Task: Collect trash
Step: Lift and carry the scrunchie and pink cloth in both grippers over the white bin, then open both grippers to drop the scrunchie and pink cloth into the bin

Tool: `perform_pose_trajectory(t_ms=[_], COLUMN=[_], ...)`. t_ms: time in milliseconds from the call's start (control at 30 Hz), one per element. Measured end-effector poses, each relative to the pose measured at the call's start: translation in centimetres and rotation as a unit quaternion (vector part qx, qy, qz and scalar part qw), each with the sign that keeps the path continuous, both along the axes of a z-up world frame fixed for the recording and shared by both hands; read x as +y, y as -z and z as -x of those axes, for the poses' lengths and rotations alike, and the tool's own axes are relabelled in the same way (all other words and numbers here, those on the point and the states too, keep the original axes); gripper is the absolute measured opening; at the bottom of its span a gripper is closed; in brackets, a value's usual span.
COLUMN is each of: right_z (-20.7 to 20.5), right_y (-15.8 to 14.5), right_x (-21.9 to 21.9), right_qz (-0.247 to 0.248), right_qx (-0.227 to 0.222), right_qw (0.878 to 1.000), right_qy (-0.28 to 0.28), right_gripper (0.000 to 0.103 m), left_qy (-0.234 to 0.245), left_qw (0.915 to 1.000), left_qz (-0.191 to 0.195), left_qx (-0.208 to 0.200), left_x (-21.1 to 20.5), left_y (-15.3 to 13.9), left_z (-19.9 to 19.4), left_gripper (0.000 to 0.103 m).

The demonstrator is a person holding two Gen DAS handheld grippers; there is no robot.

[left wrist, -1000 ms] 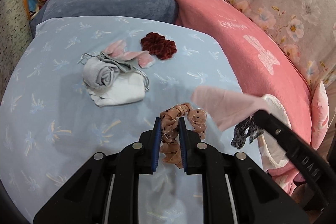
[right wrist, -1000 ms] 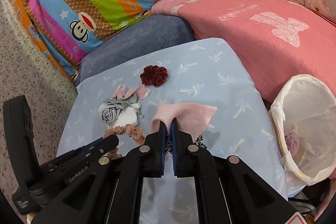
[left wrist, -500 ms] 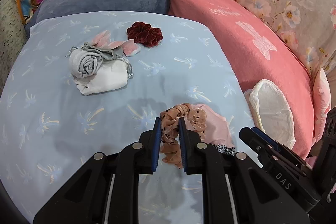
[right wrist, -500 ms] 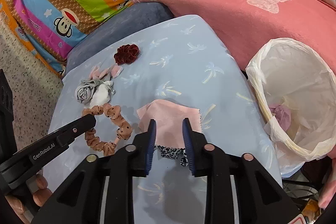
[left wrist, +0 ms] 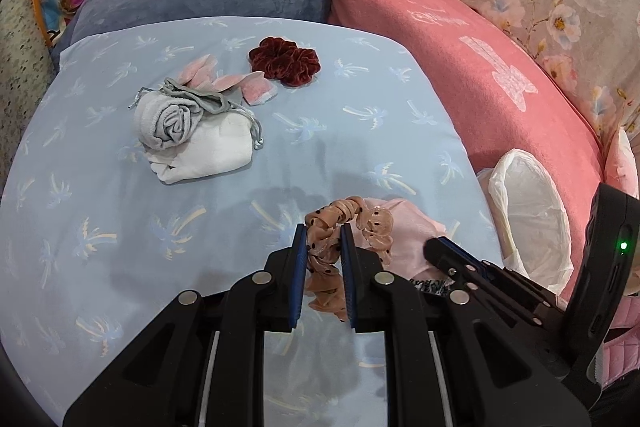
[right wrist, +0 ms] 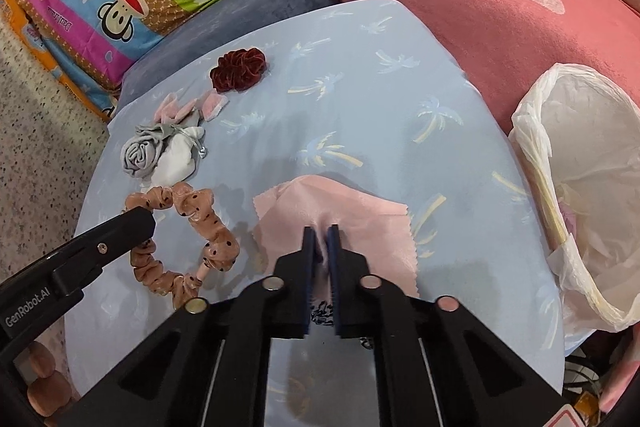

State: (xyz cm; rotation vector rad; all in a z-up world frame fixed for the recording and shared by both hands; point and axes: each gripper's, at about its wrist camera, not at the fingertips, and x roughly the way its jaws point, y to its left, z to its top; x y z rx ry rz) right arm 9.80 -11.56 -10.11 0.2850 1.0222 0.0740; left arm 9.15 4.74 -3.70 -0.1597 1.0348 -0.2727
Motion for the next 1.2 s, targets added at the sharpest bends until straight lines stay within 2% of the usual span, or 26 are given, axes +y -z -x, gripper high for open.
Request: perform_pose_trajectory(t_ms=[333, 667, 867, 1200], right_z=[0.6, 2.0, 3.4, 6.2], right_y=[-5.1, -10.1, -11.4, -11.9], right_x=[-2.0, -5.6, -9.0, -15.9], right_qz=[-0.009, -0.01, -0.013, -0.007], right_qx=[-0.059, -0.111, -0.126, -0.136], right_qw=[0.998, 0.992, 0.989, 0.979], right_qy=[0.017, 0.052, 0.08, 0.148], right_gripper=[0.002, 0.002, 0.002, 0.002], left_qy=[0.004, 0.036, 0.07, 0.14], left_qw=[0.9999, 0.9984, 0.9959, 0.9879], left_qz=[0.004, 0.002, -0.001, 0.001], left_qx=[-0.013, -0.044, -0.057, -0.066], left_x=[-0.5, -4.0, -7.6, -14.8], left_y=[-1.4, -4.3, -5.3, -6.2], left_z=[-0.3, -0.4, -0.4, 0.2], left_gripper=[0.016, 0.016, 0.016, 0.016])
